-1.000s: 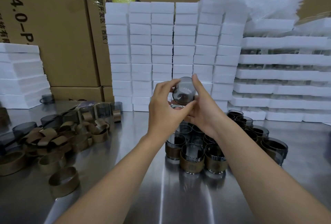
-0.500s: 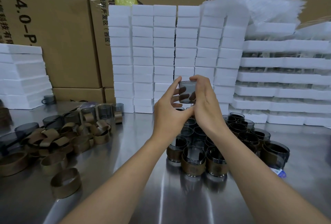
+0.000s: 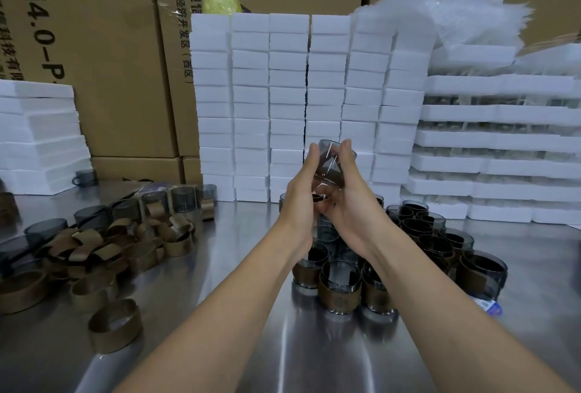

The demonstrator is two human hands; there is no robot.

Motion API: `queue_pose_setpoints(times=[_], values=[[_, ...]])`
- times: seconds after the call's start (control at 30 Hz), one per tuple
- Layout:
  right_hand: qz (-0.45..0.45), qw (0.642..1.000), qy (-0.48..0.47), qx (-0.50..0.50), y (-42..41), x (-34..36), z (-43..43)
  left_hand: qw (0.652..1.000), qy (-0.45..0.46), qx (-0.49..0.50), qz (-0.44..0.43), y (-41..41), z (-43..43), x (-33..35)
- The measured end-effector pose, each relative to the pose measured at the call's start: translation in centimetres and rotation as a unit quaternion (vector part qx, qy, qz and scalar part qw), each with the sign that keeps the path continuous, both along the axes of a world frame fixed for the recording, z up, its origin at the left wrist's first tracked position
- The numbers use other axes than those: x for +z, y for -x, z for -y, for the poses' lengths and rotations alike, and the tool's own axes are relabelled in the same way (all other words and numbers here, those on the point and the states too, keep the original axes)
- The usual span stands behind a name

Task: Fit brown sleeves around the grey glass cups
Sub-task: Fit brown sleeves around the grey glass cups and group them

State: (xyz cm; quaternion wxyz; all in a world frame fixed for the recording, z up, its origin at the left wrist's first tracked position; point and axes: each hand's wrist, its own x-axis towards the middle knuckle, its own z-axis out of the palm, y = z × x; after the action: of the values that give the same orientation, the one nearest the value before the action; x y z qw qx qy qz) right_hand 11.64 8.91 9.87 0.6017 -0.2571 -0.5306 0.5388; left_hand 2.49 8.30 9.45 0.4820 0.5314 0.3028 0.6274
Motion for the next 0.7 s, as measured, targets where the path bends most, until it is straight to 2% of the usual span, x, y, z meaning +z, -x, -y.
queue_pose_setpoints(times=[0.17,0.23,0.33,0.43,0.5,0.57,0.63,0.67,0.7], values=[[0.081,0.994,0.003,-0.077,1.1,-0.3,0.4,0.992,0.078,0.036,0.088,0.1,-1.2,-0.9],[0.121,0.985,-0.019,-0.12,1.2,-0.4,0.3,0.991,0.076,0.079,0.074,0.1,-1.7,-1.1],[0.135,0.975,-0.049,-0.168,1.7,-0.3,0.6,0.99,-0.03,0.137,0.01,0.2,-1.4,-1.2],[0.132,0.968,-0.047,-0.209,1.9,0.1,0.7,0.977,-0.15,0.131,-0.075,0.5,-1.6,-2.1],[0.094,0.98,0.018,-0.174,1.6,0.7,0.7,0.943,-0.23,0.15,-0.185,1.2,-1.8,-2.7],[0.057,0.987,0.119,-0.097,0.8,1.6,0.7,0.891,-0.28,0.216,-0.284,2.3,-1.7,-3.2],[0.088,0.98,0.174,-0.045,-0.1,2.2,0.9,0.834,-0.307,0.305,-0.343,3.3,-1.4,-3.3],[0.117,0.974,0.189,-0.033,-0.4,2.3,0.9,0.825,-0.302,0.328,-0.347,3.7,-1.4,-3.2],[0.143,0.969,0.198,-0.024,-0.6,2.2,0.9,0.842,-0.278,0.326,-0.327,4.0,-1.4,-3.0]])
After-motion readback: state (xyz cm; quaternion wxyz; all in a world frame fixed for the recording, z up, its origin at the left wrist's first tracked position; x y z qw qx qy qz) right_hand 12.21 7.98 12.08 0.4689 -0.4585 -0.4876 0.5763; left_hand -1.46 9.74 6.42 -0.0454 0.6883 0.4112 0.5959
